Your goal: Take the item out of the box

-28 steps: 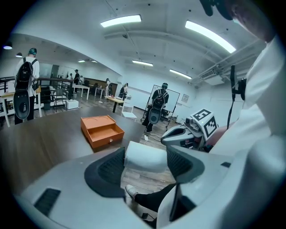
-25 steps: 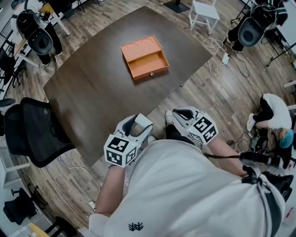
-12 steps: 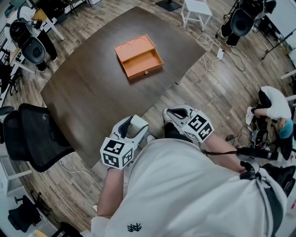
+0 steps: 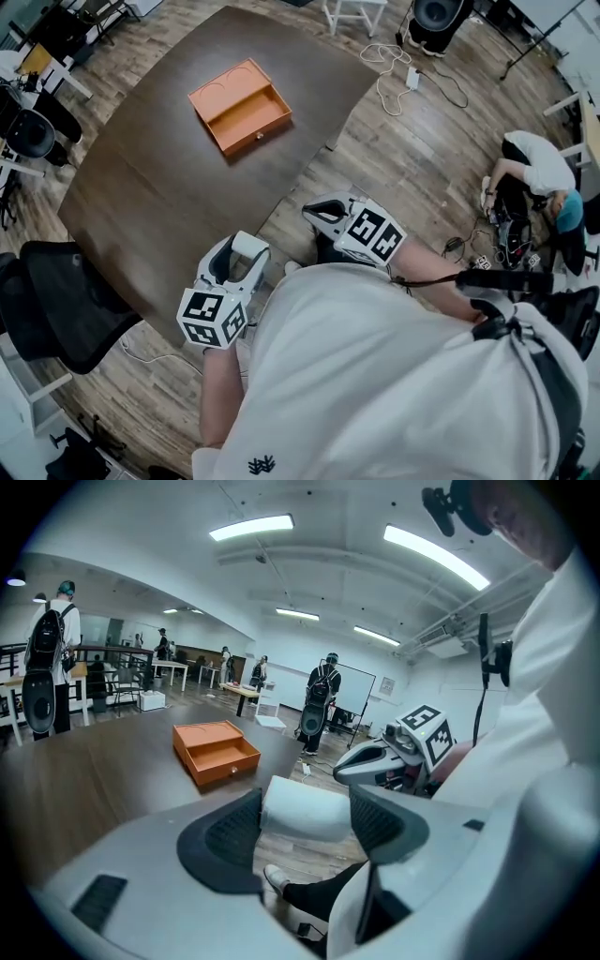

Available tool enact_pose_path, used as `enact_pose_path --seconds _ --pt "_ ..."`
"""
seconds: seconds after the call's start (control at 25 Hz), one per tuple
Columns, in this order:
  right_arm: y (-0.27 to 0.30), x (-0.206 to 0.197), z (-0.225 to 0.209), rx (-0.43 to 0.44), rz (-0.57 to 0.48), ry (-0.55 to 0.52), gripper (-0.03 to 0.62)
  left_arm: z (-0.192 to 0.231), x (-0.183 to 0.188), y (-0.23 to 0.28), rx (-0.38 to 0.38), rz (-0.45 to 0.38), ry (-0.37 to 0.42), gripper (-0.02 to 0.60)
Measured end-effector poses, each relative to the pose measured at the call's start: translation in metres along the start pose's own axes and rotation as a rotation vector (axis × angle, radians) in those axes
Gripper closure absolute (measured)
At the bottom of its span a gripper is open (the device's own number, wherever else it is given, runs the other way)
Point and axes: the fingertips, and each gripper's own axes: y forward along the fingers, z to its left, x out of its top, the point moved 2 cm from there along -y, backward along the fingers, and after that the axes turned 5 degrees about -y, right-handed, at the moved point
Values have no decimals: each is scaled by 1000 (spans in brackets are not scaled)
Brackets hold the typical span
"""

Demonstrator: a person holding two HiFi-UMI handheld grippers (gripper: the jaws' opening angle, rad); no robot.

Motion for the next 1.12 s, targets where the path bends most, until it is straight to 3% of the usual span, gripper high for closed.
enact_pose_path --seconds 1.12 --pt "18 -1 -16 24 40 6 592 19 4 27 -32 44 -8 278"
